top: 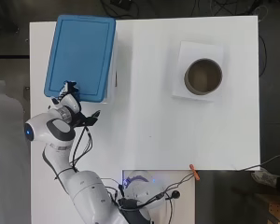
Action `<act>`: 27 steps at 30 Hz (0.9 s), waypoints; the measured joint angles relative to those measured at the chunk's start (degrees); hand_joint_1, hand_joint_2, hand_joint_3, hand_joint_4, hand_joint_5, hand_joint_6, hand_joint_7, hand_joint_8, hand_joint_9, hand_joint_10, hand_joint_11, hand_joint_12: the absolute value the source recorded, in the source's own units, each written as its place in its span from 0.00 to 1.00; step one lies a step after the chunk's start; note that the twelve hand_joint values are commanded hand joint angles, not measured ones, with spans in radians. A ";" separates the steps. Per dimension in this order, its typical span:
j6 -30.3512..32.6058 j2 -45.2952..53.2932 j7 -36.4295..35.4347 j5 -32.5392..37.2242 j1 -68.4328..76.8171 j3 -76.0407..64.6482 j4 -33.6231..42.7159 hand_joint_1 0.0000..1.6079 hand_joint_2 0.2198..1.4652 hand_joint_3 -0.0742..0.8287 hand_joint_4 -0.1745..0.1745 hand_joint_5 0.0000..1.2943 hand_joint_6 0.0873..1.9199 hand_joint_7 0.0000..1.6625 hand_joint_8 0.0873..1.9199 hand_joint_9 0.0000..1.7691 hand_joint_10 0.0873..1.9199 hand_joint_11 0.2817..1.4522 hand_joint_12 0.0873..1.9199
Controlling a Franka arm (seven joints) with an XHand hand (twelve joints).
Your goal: Teleoperate dual arm-hand system to remove items from a box
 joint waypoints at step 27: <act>5.68 1.80 -17.90 37.04 -0.68 -15.09 -1.81 0.17 0.76 0.09 0.51 0.50 0.00 0.51 0.00 0.50 0.00 0.33 0.00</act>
